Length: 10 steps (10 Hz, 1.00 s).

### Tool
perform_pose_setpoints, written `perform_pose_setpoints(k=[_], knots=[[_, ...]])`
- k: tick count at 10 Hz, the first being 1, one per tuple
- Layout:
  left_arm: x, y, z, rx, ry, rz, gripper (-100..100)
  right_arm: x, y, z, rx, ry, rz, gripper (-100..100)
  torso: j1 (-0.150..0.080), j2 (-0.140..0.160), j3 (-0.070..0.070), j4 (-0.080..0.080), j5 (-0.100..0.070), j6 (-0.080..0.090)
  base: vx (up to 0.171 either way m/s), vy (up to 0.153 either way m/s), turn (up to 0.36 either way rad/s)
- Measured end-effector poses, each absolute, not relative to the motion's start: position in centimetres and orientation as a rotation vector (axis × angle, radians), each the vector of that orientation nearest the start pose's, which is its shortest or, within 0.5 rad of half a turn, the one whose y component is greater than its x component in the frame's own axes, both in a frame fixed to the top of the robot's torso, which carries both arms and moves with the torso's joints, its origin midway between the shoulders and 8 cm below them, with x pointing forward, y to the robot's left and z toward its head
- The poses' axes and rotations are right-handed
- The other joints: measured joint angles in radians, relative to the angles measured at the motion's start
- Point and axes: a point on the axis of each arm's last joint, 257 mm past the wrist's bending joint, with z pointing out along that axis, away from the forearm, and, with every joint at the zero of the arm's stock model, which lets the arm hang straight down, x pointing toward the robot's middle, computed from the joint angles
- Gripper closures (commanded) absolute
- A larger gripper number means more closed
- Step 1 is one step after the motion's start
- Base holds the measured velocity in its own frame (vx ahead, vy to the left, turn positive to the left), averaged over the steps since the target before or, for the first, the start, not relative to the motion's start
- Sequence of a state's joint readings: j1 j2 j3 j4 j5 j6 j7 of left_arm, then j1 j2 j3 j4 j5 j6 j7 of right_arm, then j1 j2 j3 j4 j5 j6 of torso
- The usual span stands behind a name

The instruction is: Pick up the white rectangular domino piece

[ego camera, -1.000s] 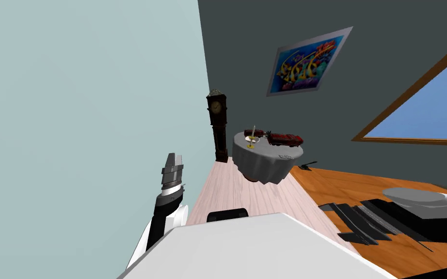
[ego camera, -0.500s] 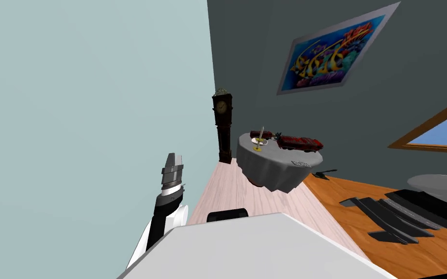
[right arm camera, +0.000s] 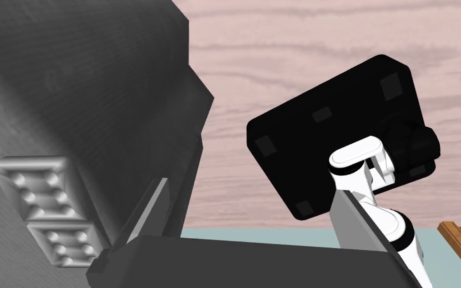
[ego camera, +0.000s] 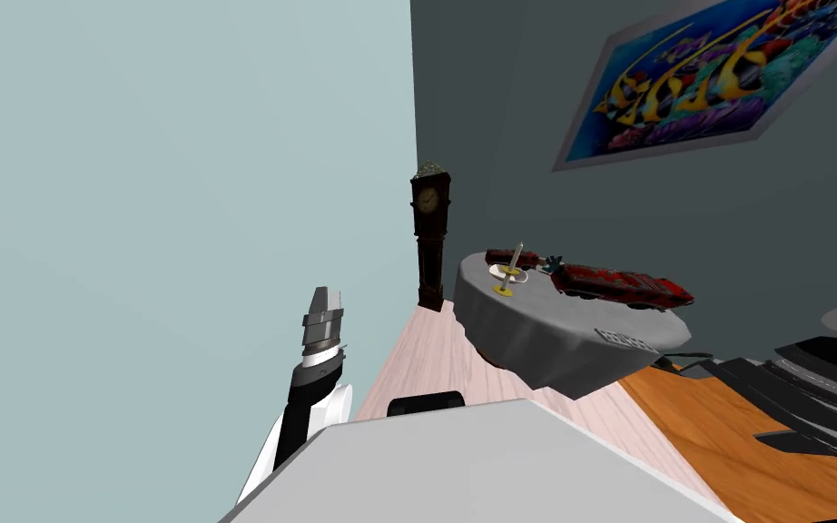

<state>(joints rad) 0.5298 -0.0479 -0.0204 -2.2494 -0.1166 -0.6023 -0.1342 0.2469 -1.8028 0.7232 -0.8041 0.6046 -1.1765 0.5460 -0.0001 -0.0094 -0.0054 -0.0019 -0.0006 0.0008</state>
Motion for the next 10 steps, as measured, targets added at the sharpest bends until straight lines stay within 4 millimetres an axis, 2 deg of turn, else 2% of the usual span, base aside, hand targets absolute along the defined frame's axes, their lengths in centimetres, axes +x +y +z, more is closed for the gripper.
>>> perform_pose_setpoints(k=[2, 4, 5, 6, 7, 10], knots=[[33.3, 26.2, 2.0, -0.532, 0.645, -1.127, 0, 10.3, -72.1, -21.4, -1.449, 2.747, 0.011, -100, 0.001, 0.004, 0.003, 0.001, 0.000, -0.001, 0.104, -0.030, 0.219], [33.3, 26.2, 2.0, -0.532, 0.645, -1.127, 0, 9.8, -73.2, -20.5, -1.474, 2.760, -0.022, -100, -0.002, -0.002, -0.001, 0.000, -0.001, -0.001, 0.186, -0.067, 0.176], [33.3, 26.3, 2.0, -0.532, 0.645, -1.127, 0, 9.5, -73.4, -20.6, -1.483, 2.761, -0.023, -100, -0.003, -0.004, -0.002, -0.001, -0.001, -0.001, 0.081, -0.038, 0.040], [33.3, 26.2, 2.0, -0.532, 0.645, -1.127, 0, 9.5, -73.4, -20.6, -1.485, 2.761, -0.022, 0, -0.001, 0.001, 0.001, 0.000, -0.001, 0.000, 0.015, -0.007, 0.000], [33.3, 26.2, 2.0, -0.532, 0.645, -1.127, 0, 9.5, -73.4, -20.6, -1.485, 2.760, -0.022, -100, 0.001, 0.006, 0.003, 0.001, 0.000, 0.001, -0.034, -0.019, -0.008], [33.3, 26.2, 2.0, -0.532, 0.645, -1.127, 0, 11.8, -72.0, -22.1, -1.479, 2.731, 0.025, -100, -0.001, 0.015, 0.009, 0.004, -0.001, 0.001, -0.082, -0.043, -0.004]])
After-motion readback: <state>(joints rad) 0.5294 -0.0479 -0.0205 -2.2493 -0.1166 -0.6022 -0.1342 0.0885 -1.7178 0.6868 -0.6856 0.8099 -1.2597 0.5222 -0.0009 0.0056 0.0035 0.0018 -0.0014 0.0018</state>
